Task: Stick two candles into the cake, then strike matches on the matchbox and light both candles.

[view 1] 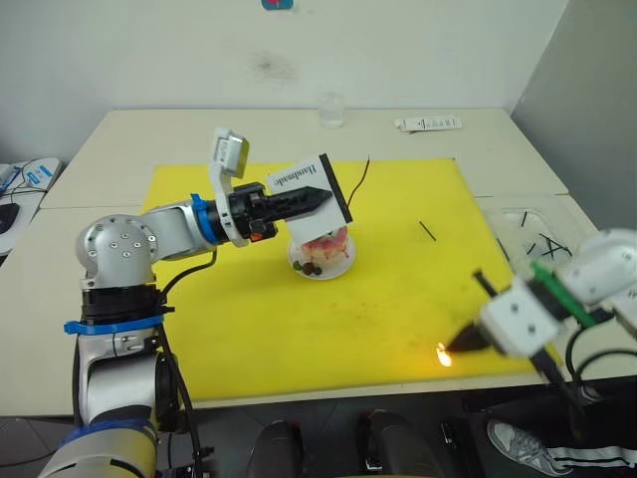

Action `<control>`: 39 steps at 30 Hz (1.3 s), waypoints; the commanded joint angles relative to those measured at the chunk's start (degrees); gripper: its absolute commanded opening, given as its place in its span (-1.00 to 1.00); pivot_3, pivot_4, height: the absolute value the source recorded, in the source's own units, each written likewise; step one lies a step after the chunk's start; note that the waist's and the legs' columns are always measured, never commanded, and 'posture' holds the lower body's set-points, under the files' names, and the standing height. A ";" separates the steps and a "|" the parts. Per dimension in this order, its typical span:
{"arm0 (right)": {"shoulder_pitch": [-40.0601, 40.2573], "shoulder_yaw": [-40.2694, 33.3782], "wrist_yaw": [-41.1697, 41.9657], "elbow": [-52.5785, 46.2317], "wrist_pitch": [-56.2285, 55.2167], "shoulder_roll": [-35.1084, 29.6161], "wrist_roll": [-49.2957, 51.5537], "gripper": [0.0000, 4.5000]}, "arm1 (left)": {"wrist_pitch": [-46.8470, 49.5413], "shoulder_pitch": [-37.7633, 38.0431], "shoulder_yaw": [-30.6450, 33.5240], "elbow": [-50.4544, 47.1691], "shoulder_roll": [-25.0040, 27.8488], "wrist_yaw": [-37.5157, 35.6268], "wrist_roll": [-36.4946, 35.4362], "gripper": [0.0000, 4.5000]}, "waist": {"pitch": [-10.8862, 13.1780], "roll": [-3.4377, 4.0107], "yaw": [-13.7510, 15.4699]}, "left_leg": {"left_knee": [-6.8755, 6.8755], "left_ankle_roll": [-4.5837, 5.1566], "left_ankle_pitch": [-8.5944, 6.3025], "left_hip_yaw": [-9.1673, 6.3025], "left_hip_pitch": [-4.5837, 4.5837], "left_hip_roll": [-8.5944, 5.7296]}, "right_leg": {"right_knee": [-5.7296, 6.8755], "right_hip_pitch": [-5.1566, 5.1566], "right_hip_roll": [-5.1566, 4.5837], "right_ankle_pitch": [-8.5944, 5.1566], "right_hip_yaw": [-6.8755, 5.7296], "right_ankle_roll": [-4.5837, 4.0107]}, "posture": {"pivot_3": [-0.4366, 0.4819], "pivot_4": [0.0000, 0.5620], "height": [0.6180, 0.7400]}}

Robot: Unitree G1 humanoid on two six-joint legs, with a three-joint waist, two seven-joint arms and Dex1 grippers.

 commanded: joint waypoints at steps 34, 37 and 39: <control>-15.58 2.87 -44.97 9.98 13.20 43.44 -9.25 -1.00 | -1.28 25.15 12.38 -21.23 11.07 16.41 -18.69 -1.00 | 0.02 0.00 0.48 | -0.09 -0.23 0.12 -0.07 -0.35 0.06 | -0.08 -0.19 -0.03 -0.09 -0.07 0.00 | -0.05 -0.47 1.00; -16.26 4.30 -45.90 11.63 11.10 45.40 -11.61 -1.00 | -2.12 25.70 11.85 -21.65 11.38 17.47 -20.03 -1.00 | 0.02 0.00 0.48 | -0.09 -0.23 0.12 -0.07 -0.33 0.06 | -0.06 -0.19 -0.03 -0.09 -0.07 -0.01 | -0.05 -0.47 1.00; -16.91 5.17 -46.25 12.98 9.70 46.60 -13.21 -1.00 | -2.51 25.96 11.59 -21.79 11.76 17.77 -20.54 -1.00 | 0.02 0.00 0.47 | -0.09 -0.23 0.12 -0.07 -0.33 0.06 | -0.06 -0.20 -0.03 -0.09 -0.08 -0.01 | -0.05 -0.47 1.00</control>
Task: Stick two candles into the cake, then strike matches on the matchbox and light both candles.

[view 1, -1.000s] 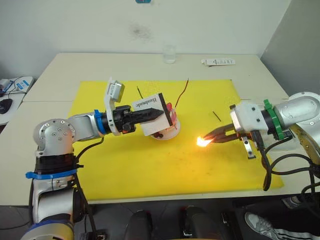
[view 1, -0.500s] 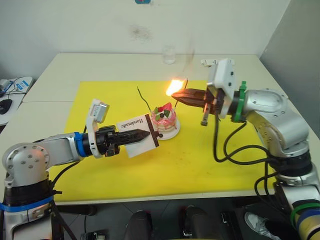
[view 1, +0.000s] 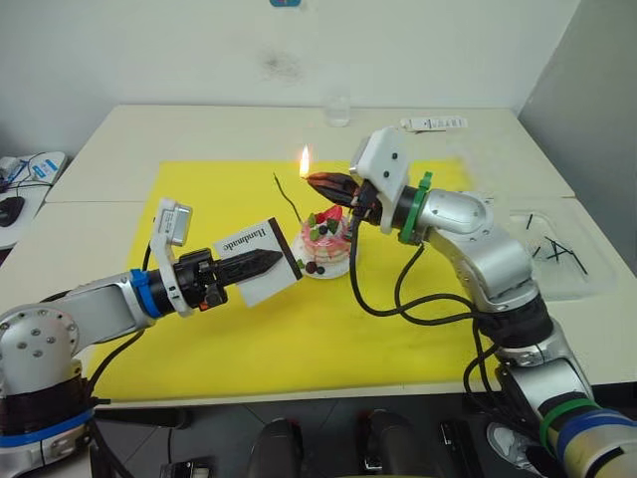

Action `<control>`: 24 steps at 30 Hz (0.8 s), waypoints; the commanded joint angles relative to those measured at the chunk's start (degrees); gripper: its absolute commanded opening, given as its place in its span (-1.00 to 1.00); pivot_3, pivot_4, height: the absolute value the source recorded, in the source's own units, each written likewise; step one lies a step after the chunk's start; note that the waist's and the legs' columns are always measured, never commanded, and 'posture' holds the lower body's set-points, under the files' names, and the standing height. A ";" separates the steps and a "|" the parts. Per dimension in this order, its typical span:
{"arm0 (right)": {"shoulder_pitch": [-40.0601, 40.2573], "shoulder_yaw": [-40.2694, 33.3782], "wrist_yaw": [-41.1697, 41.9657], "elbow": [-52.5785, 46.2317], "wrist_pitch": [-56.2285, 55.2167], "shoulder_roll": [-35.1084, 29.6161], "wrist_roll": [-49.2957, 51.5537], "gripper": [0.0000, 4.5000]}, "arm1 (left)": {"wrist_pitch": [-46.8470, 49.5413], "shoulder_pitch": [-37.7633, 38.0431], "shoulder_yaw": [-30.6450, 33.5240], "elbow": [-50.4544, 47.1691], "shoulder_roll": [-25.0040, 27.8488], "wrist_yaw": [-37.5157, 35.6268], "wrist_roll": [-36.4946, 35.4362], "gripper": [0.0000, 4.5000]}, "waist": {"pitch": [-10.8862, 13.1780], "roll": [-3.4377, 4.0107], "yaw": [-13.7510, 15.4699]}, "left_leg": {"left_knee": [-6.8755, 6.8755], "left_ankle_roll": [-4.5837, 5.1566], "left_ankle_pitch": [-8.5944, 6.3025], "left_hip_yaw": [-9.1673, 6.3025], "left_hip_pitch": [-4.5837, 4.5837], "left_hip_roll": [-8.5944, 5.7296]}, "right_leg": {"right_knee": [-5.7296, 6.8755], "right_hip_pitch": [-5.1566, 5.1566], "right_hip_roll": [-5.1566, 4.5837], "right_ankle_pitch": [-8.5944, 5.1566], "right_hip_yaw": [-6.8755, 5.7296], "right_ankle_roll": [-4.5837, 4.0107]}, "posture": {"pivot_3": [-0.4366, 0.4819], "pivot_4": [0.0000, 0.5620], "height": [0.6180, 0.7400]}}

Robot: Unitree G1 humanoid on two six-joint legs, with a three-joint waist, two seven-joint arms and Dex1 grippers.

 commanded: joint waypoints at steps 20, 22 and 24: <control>-5.21 1.85 -0.63 7.85 -9.93 6.03 -7.62 -1.00 | -4.98 2.34 -0.69 -3.05 3.42 2.48 -5.88 -1.00 | 0.00 0.00 -0.01 | -0.03 0.00 0.00 0.01 -0.02 0.01 | -0.03 -0.01 0.00 0.00 0.01 -0.01 | -0.05 -0.47 1.00; -5.17 1.79 -0.53 7.87 -9.98 6.13 -7.75 -1.00 | -5.28 2.46 -0.87 -3.09 3.63 2.42 -6.00 -1.00 | 0.00 0.00 0.00 | -0.03 0.00 0.00 0.02 -0.01 0.00 | -0.03 -0.01 0.00 0.00 0.02 -0.01 | -0.05 -0.47 1.00; -5.04 1.79 -0.46 7.74 -9.95 6.23 -7.83 -1.00 | -5.46 2.49 -1.01 -3.08 3.73 2.35 -6.08 -1.00 | 0.00 0.00 0.00 | -0.04 0.00 0.00 0.02 -0.01 0.01 | -0.03 -0.02 0.00 0.00 0.01 -0.01 | -0.05 -0.47 1.00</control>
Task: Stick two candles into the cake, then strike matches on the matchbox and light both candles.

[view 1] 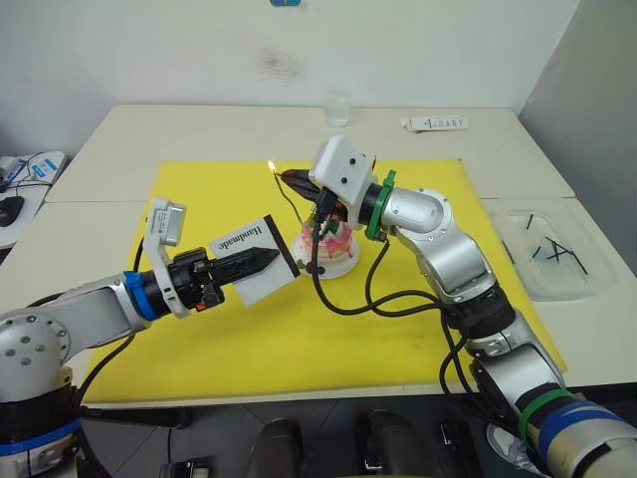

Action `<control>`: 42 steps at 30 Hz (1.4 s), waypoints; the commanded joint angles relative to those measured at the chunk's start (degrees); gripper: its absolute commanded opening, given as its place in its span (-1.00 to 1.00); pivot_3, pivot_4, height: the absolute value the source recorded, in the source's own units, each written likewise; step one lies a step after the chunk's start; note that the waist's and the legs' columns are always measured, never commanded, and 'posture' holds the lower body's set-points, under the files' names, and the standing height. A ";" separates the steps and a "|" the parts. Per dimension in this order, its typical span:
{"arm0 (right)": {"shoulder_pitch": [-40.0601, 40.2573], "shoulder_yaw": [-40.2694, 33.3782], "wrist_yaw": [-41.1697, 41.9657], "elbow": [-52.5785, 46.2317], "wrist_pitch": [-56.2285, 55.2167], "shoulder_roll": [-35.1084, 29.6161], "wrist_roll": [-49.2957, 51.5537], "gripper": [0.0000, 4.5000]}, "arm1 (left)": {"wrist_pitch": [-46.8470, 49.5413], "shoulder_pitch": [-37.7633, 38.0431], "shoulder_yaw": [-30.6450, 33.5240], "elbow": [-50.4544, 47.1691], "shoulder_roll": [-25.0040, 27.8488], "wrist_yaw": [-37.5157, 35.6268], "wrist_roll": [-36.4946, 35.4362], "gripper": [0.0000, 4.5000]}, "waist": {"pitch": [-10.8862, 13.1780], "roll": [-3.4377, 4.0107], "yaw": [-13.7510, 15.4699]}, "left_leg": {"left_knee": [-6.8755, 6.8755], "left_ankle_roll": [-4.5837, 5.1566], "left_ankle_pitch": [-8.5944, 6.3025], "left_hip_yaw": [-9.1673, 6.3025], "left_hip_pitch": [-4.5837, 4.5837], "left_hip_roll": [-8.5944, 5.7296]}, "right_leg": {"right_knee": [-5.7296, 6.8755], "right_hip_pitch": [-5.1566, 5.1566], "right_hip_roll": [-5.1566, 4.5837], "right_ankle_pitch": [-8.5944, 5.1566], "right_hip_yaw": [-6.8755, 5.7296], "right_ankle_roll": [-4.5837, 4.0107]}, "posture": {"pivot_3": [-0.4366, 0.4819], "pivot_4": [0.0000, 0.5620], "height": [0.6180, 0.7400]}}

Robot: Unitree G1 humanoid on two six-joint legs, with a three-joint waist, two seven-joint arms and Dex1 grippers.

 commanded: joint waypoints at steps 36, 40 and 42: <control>-1.26 -3.40 -1.68 -1.29 -0.12 -0.58 -0.25 -1.00 | -1.62 -1.39 -1.39 0.50 1.20 -2.65 -0.07 -1.00 | 0.00 0.00 0.00 | -0.10 0.00 0.00 0.02 -0.01 0.00 | -0.05 -0.04 0.00 -0.02 0.00 -0.02 | -0.05 -0.47 1.00; -0.63 -5.13 -2.90 -1.80 0.32 -0.86 0.00 -1.00 | -1.76 -1.82 -2.06 0.61 0.57 -2.46 -0.09 -1.00 | 0.00 0.00 0.00 | -0.10 0.00 0.00 0.03 -0.01 0.00 | -0.06 -0.04 -0.01 -0.02 0.01 -0.02 | -0.05 -0.47 1.00; 0.38 -5.27 -2.49 -3.42 1.07 -1.27 0.39 -1.00 | -1.98 -1.98 -2.61 0.57 0.41 -2.55 -0.13 -1.00 | 0.00 0.00 0.00 | -0.11 0.00 0.00 0.04 -0.01 0.00 | -0.06 -0.05 -0.01 -0.02 0.02 -0.02 | -0.05 -0.47 1.00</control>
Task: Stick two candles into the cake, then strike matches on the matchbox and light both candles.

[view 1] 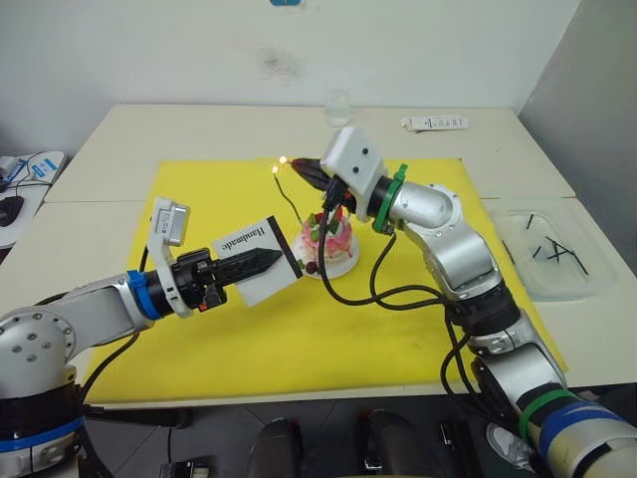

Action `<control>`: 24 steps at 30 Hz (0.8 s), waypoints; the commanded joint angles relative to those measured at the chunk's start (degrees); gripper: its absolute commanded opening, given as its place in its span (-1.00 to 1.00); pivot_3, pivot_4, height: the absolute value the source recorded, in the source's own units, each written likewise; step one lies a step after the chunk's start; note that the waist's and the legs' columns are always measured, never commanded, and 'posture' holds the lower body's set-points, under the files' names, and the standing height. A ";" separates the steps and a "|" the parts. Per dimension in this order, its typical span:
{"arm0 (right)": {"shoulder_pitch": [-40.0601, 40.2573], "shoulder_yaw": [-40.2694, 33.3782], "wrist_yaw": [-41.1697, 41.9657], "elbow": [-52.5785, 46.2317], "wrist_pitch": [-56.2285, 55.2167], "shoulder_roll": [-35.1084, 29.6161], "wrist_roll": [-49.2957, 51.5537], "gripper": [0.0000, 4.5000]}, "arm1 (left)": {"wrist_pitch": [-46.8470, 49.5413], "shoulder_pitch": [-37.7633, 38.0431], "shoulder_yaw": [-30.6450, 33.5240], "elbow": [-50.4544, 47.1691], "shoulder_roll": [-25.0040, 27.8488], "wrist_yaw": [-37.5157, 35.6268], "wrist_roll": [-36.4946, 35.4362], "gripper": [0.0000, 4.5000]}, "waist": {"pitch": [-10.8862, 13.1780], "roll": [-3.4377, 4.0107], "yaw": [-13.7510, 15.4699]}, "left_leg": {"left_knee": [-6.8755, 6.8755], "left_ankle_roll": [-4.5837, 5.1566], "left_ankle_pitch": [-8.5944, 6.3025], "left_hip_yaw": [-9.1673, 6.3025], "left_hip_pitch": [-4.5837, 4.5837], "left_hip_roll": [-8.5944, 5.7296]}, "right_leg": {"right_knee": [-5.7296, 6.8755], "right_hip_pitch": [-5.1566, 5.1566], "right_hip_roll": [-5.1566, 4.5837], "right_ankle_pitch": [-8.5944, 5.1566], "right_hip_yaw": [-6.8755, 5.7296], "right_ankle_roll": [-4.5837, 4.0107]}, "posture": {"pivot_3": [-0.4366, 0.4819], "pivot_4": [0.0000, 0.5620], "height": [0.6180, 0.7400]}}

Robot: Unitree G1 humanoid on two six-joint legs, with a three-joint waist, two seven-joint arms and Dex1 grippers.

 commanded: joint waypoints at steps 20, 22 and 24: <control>26.59 -20.98 6.58 -35.22 21.85 -24.51 14.86 -1.00 | -0.87 -5.10 -7.36 -3.40 0.87 -8.02 2.29 -1.00 | 0.01 -0.02 0.31 | -0.44 -0.01 0.00 0.05 -0.01 -0.05 | -0.43 -0.02 0.00 -0.05 -0.01 -0.03 | -0.05 -0.47 1.00; 29.29 -24.02 4.07 -34.14 21.84 -26.58 12.72 -1.00 | -1.72 -5.31 -8.26 -4.68 0.16 -7.99 3.36 -1.00 | 0.01 -0.01 0.15 | -0.48 -0.01 0.00 0.07 0.00 -0.05 | -0.48 -0.02 0.00 -0.05 0.00 -0.03 | -0.05 -0.47 1.00; 31.72 -27.06 -0.76 -32.01 22.34 -27.40 9.16 -1.00 | -2.56 -5.07 -9.22 -6.41 -0.77 -7.90 4.09 -1.00 | 0.00 -0.02 0.17 | -0.52 -0.01 0.00 0.09 0.02 -0.05 | -0.51 -0.01 0.01 -0.05 0.02 -0.03 | -0.05 -0.47 1.00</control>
